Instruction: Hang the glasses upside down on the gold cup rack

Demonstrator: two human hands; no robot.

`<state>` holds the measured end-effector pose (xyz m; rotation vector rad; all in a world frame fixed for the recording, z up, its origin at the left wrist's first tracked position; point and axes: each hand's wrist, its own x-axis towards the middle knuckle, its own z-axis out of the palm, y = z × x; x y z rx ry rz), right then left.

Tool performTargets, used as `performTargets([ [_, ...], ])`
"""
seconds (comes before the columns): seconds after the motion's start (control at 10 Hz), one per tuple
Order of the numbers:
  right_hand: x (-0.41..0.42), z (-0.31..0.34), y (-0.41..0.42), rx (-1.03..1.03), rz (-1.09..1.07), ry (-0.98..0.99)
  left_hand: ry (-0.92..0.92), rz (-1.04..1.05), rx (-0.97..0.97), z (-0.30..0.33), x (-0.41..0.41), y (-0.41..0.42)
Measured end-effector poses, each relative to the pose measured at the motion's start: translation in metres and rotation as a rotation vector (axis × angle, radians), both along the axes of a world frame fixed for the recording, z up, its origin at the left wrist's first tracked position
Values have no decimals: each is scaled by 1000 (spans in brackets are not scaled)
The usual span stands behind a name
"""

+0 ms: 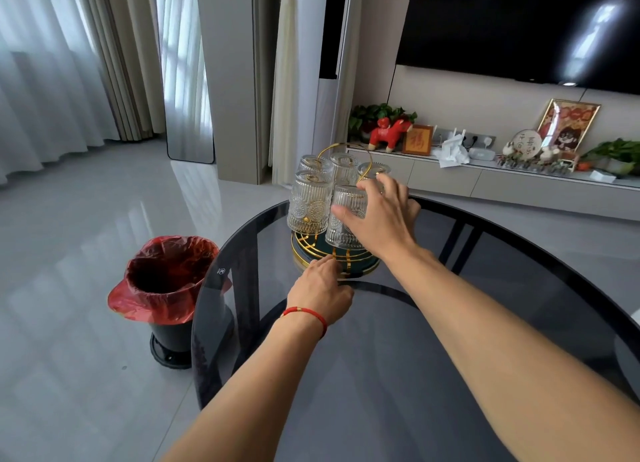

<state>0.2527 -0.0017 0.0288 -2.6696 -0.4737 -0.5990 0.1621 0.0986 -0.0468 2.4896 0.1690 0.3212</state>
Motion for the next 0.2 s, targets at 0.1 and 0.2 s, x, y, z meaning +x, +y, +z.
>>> performTargets([
  [0.1,-15,4,-8,26,62,32,-28,56,-39,12,-9,-3],
  [0.2,-36,-2,-40,147,161,-113,-66,112,-128,25,-23,-3],
])
